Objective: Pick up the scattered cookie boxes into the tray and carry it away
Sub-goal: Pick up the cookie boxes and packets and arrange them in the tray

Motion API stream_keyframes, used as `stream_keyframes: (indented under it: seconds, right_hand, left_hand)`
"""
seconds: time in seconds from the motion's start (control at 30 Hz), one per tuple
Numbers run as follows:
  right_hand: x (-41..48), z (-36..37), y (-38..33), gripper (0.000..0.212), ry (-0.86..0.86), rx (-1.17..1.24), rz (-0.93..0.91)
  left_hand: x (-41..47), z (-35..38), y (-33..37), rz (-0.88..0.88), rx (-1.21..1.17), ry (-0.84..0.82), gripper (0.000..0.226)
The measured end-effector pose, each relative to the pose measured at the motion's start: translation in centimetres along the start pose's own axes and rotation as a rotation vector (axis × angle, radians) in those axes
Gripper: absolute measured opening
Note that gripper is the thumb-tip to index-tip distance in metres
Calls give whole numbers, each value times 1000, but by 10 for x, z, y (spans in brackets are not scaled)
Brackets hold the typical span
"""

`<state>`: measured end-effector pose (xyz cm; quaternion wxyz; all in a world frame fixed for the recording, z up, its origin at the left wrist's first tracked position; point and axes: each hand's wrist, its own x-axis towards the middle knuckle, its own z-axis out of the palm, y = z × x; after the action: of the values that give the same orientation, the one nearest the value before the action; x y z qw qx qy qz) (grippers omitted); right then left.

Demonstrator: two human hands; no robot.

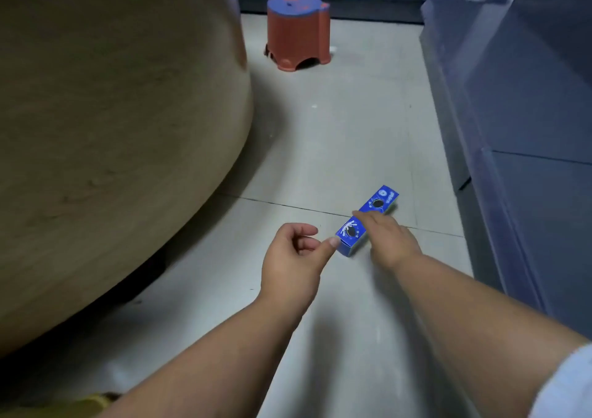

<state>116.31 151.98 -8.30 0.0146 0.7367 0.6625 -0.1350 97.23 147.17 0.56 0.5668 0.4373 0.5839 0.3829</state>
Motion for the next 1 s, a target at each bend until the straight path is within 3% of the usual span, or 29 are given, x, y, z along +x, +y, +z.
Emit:
stream_keyframes:
  seconds: [0.3, 0.57, 0.7, 0.77, 0.87, 1.0]
  right_hand:
    - [71, 59, 25, 83, -115, -305, -78]
    - [92, 63, 27, 45, -50, -365, -182]
    - [90, 54, 26, 46, -92, -342, -228]
    - [83, 47, 19, 47, -100, -251, -246]
    - [63, 36, -1, 55, -106, 114, -142]
    - [33, 25, -38, 60, -91, 456, 14]
  left_hand:
    - [21, 18, -33, -100, 9, 2, 25]
    - [38, 20, -40, -109, 59, 20, 29]
    - [41, 21, -39, -124, 95, 37, 30]
    - [41, 19, -39, -140, 113, 59, 32]
    - [40, 13, -39, -188, 156, 109, 41]
    - [38, 0, -48, -307, 187, 109, 75]
